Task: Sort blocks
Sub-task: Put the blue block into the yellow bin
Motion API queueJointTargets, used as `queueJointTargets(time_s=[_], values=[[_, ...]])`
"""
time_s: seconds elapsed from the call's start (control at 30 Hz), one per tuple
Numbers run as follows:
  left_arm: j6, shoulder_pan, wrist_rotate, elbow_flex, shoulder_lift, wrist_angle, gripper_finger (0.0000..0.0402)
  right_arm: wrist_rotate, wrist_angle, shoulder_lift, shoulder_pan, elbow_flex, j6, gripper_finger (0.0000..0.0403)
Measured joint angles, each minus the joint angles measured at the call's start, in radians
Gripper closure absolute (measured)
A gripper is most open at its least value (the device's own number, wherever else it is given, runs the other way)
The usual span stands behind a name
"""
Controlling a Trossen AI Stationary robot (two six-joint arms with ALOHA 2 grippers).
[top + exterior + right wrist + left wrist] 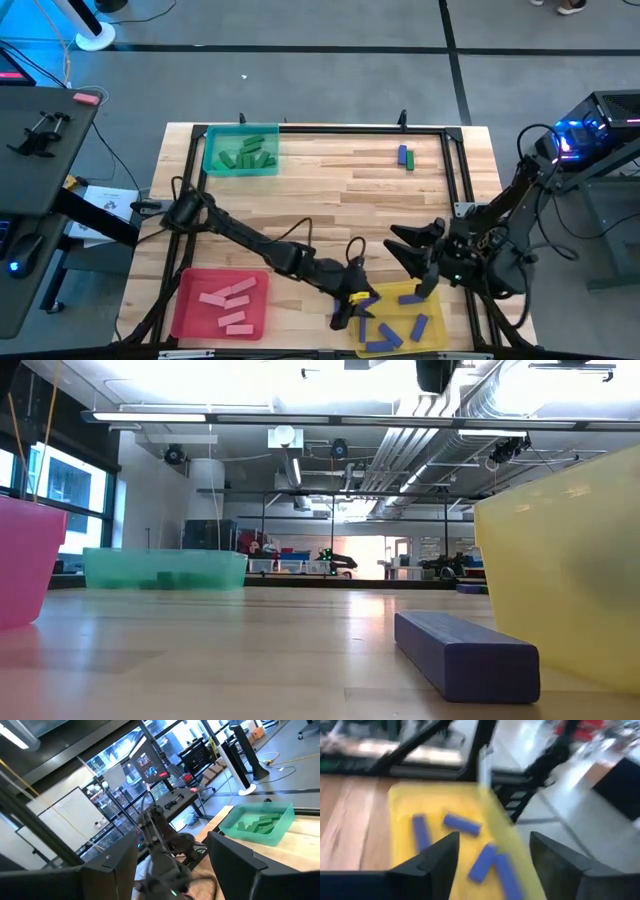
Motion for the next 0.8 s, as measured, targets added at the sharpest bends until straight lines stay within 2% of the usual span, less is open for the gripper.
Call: queueJointTargets(time_s=[0.03, 0.1, 0.17, 0.2, 0.3, 0.4, 0.47, 0.53, 0.7, 0.8], values=[[0.000, -0.001, 0.018, 0.000, -0.016, 0.009, 0.0168, -0.001, 0.003, 0.004, -0.009, 0.000, 0.008, 0.0194], [0.015, 0.006, 0.128, 0.001, -0.063, -0.032, 0.0155, -0.010, 0.004, 0.013, -0.023, 0.000, 0.034, 0.0194], [0.050, 0.017, 0.247, 0.001, -0.119, -0.113, 0.0151, -0.025, 0.006, 0.023, -0.037, 0.000, 0.070, 0.0194], [0.078, 0.020, 0.268, 0.001, -0.154, -0.178, 0.0151, -0.026, 0.009, 0.027, -0.042, 0.000, 0.085, 0.0194], [0.229, 0.022, 0.250, -0.019, -0.261, -0.398, 0.0154, -0.026, 0.019, 0.041, -0.047, 0.000, 0.113, 0.0194], [0.365, 0.022, 0.202, -0.117, -0.365, -0.486, 0.0159, -0.026, 0.019, 0.047, -0.048, 0.000, 0.133, 0.0194], [0.366, 0.025, 0.174, -0.219, -0.424, -0.461, 0.0162, -0.027, 0.019, 0.048, -0.048, 0.000, 0.146, 0.0194], [0.298, 0.033, 0.168, -0.342, -0.473, -0.405, 0.0163, -0.031, 0.011, 0.050, -0.052, 0.000, 0.186, 0.0196], [-0.023, 0.036, 0.171, -0.657, -0.592, -0.017, 0.0163, -0.200, 0.004, 0.117, -0.112, 0.001, 0.242, 0.0227], [-0.201, 0.034, 0.102, -0.798, -0.682, 0.199, 0.0163, -0.258, 0.013, 0.171, -0.154, 0.001, 0.287, 0.0268]])
